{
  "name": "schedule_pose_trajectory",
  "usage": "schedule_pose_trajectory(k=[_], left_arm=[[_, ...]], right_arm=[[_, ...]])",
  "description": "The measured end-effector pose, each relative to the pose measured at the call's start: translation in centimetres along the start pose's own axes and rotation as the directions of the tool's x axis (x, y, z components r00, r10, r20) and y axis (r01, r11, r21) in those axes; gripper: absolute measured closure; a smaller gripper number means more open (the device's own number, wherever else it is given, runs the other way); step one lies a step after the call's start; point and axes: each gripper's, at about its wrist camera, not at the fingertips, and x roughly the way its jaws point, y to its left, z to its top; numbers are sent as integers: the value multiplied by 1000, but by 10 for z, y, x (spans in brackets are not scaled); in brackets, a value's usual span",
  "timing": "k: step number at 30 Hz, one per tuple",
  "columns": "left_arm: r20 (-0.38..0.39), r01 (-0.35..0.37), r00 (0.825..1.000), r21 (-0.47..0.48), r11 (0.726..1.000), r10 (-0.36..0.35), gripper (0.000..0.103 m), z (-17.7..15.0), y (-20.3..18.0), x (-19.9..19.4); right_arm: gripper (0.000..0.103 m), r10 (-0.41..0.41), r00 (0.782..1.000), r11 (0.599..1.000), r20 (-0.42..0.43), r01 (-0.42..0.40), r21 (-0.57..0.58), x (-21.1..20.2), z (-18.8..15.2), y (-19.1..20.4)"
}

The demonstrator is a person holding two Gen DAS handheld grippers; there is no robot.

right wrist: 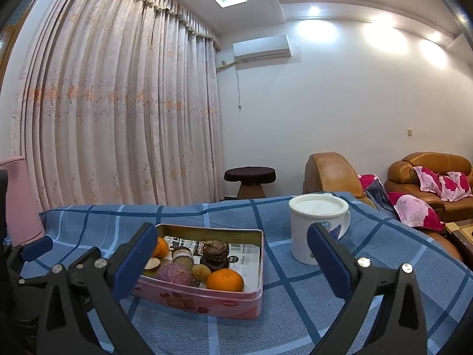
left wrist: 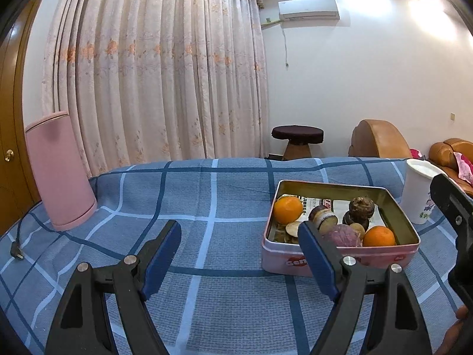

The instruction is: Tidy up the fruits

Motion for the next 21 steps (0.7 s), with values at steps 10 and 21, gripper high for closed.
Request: schedule_pose_trajectory(k=[10,21], left_arm=[[-4,-5,1000,5,1000,5,21,0,0,1],[-5,-7,1000,9,1000,7,21,-1,1,2]], right_arm=[[0,-2,1000,1000,-2,2,6,0,0,1],[0,-3,1000,1000,-4,3,7,1,-1,1]])
